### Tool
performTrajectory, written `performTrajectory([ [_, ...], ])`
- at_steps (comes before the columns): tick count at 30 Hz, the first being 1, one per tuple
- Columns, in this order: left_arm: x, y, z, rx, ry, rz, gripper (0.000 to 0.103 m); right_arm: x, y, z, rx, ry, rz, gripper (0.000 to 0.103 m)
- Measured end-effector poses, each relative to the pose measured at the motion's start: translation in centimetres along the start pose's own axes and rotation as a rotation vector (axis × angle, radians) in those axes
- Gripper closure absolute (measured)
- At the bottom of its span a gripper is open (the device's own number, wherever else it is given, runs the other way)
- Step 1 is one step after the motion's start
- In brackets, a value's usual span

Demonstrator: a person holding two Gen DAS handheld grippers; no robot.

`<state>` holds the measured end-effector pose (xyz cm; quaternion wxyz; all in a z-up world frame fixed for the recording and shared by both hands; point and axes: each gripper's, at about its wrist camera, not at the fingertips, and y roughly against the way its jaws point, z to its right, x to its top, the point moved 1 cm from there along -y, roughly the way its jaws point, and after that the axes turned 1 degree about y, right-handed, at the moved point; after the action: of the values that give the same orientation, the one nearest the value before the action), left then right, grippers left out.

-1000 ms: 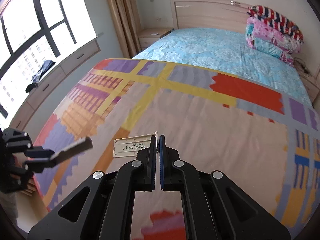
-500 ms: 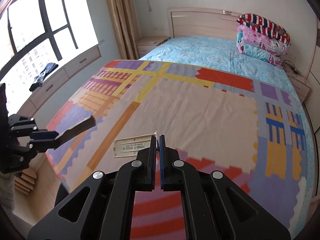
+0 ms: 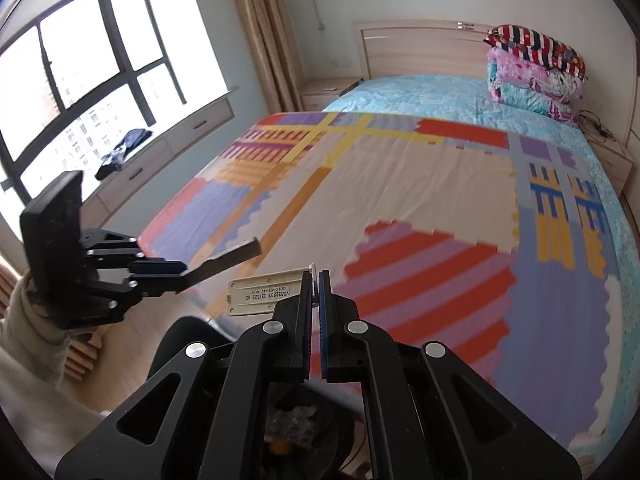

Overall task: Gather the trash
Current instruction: 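Carry the dark strip and white card with both tools over the trash bin, then open both tools to drop the strip and card into the bin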

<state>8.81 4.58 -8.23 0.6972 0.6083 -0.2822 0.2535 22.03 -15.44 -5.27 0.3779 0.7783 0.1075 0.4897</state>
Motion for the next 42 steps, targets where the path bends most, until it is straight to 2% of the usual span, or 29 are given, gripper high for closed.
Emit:
performTrajectory([
  [7, -3.8, -0.4, 2.0, -0.033, 0.03, -0.034, 0.092, -4.6, -0.2, -2.0, 0.039, -0.019, -0.057, 0.099],
  [17, -9.0, -2.6, 4.7, -0.091, 0.052, -0.124, 0.092, -11.3, -3.6, -3.3, 0.065, -0.08, -0.179, 0.099],
  [22, -11.3, -4.6, 5.1, -0.089, 0.061, -0.209, 0.092, -14.4, -5.5, -2.9, 0.069, -0.141, -0.235, 0.099],
  [26, -13.2, -6.3, 5.6, -0.121, 0.071, -0.264, 0.092, -17.4, -7.6, -2.5, 0.089, -0.223, -0.298, 0.099],
  [34, -15.9, -9.3, 6.0, -0.124, 0.105, -0.361, 0.092, -20.2, -10.0, -3.0, 0.055, -0.257, -0.369, 0.099],
  [42, -16.4, -10.1, 6.2, -0.118, 0.123, -0.385, 0.092, -20.8, -11.3, -3.6, 0.024, -0.217, -0.398, 0.099],
])
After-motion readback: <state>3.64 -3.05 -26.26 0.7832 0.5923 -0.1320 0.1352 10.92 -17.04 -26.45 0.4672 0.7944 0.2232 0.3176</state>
